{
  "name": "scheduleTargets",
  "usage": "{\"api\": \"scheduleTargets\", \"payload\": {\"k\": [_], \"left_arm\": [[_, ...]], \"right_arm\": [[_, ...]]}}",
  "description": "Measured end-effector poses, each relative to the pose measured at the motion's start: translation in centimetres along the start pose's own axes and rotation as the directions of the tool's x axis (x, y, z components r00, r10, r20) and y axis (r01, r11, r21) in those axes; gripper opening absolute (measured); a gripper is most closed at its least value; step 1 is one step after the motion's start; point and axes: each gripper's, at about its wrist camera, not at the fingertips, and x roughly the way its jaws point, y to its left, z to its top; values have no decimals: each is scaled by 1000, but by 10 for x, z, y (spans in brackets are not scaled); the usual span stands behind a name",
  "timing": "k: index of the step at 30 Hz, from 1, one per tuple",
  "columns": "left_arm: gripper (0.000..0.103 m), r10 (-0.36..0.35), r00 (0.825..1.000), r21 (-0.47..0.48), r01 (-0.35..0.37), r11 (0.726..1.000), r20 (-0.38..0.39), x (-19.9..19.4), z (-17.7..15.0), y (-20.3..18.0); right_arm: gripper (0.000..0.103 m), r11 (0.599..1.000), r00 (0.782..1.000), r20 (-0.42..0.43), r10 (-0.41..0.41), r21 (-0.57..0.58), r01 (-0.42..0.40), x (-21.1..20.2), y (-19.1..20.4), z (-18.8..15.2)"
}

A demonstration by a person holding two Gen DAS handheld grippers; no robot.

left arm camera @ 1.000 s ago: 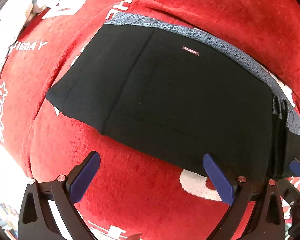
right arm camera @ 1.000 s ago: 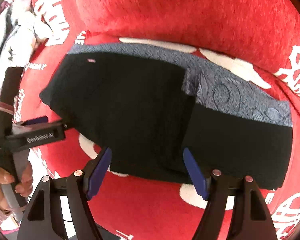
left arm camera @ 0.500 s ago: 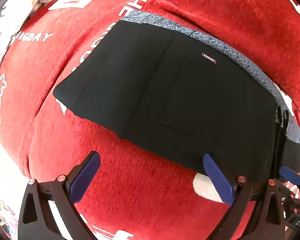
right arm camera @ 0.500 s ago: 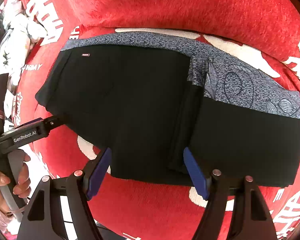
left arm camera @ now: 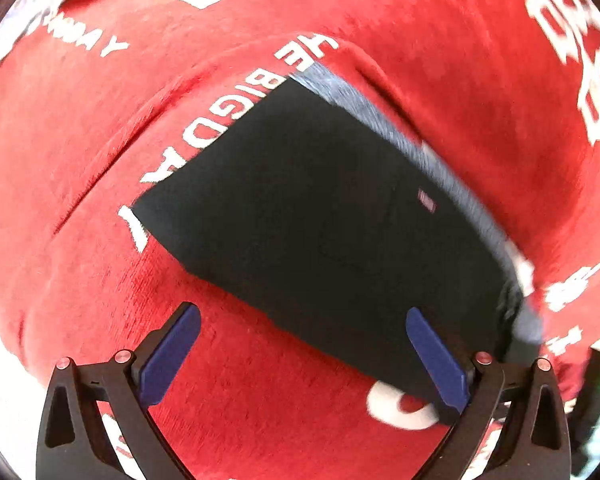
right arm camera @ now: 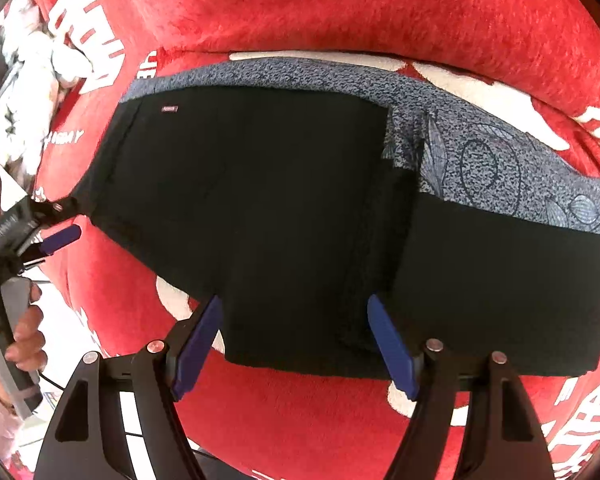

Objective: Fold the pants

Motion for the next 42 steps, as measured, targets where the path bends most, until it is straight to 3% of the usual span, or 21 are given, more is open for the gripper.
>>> {"api": "scheduleTargets", "payload": {"k": [4, 8, 14, 20, 25, 29, 31, 33, 34, 36, 37, 38, 39, 40, 41, 42], "left_arm": [[103, -123, 992, -63, 121, 991, -27, 0, 0, 23], [103, -239, 971, -107, 235, 966, -19, 2, -14, 26], [103, -287, 957, -147, 289, 946, 35, 16, -10, 25], [103, -269, 961, -169, 276, 946, 64, 20, -3, 18], [103, -310, 946, -79, 317, 945, 91, 2, 0, -9], [102, -174, 985, -129, 175, 976, 18, 28, 9, -4], [100, -131, 990, -125, 137, 983, 57, 27, 13, -10], [73, -49, 996, -87, 56, 995, 73, 25, 14, -21], [52, 16, 997, -56, -12, 998, 73, 26, 13, -25], [43, 103, 990, 34, -106, 994, 100, 25, 10, -38], [42, 135, 981, 94, -148, 984, 138, 21, 5, -48], [40, 187, 965, 181, -220, 959, 184, 19, -2, -62], [40, 240, 939, 276, -306, 911, 247, 17, -11, -78], [40, 295, 893, 385, -419, 823, 341, 18, -27, -100], [40, 314, 868, 427, -468, 774, 384, 18, -35, -109], [40, 337, 821, 493, -553, 672, 461, 24, -51, -124]], "right_arm": [[78, 1000, 1000, -4, 12, 7, -12, 3, -2, 0], [78, 1000, 1000, -8, 4, -16, -4, 7, -1, 1], [79, 1000, 1000, 0, 0, -31, 0, 9, 1, 2], [79, 999, 1000, 9, -4, -41, 4, 10, 2, 0], [80, 999, 1000, 16, 4, -47, -3, 9, 0, -2], [81, 998, 1000, 8, -3, -68, 3, 10, 4, -2], [81, 997, 1000, -8, -9, -78, 9, 7, 6, 2], [81, 997, 1000, -1, 19, -69, -19, -3, 6, 7], [81, 997, 999, 15, 41, -60, -40, -11, 5, 11], [81, 996, 996, 47, 73, -48, -71, -28, 4, 23], [81, 995, 994, 59, 94, -42, -92, -36, 4, 31], [81, 993, 991, 66, 115, -38, -113, -42, 4, 40], [81, 990, 988, 68, 141, -34, -139, -48, 5, 48], [81, 984, 981, 68, 179, -29, -178, -54, 7, 62], [81, 978, 976, 66, 207, -30, -205, -57, 10, 73], [81, 972, 970, 61, 235, -37, -233, -60, 16, 86]]}}
